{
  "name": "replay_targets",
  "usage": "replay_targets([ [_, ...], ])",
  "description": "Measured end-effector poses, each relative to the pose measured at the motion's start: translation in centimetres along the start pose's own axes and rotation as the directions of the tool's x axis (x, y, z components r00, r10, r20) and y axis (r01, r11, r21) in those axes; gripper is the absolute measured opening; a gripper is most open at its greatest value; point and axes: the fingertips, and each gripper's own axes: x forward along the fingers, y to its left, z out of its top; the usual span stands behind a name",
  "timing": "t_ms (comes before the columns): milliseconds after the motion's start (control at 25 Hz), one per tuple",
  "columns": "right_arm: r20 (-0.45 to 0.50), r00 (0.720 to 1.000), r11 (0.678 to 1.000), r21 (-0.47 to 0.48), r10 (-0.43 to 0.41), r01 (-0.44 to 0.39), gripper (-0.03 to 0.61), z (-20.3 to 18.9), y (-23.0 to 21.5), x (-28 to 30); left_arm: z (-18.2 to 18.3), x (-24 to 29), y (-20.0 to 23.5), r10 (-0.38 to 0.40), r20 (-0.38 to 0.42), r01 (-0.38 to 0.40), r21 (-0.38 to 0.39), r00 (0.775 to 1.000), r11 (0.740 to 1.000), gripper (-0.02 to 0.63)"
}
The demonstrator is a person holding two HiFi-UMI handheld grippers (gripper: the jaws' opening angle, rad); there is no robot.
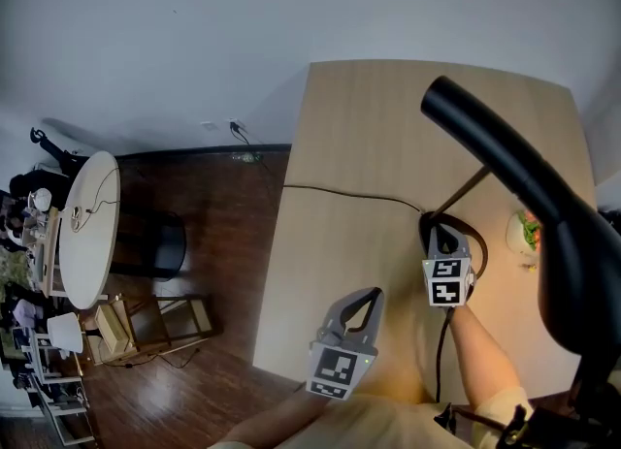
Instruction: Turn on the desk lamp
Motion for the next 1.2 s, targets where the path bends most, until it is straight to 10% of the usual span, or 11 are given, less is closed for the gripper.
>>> replay_targets([
  [1200,0.280,0.955,0.995,0.022,-0.099,0.096,-0.002,7.7,1.7,-12.6,2.8,-2.6,-1.0,-0.088,0.136,0.086,0.018,0.987,0.996,-0.002],
])
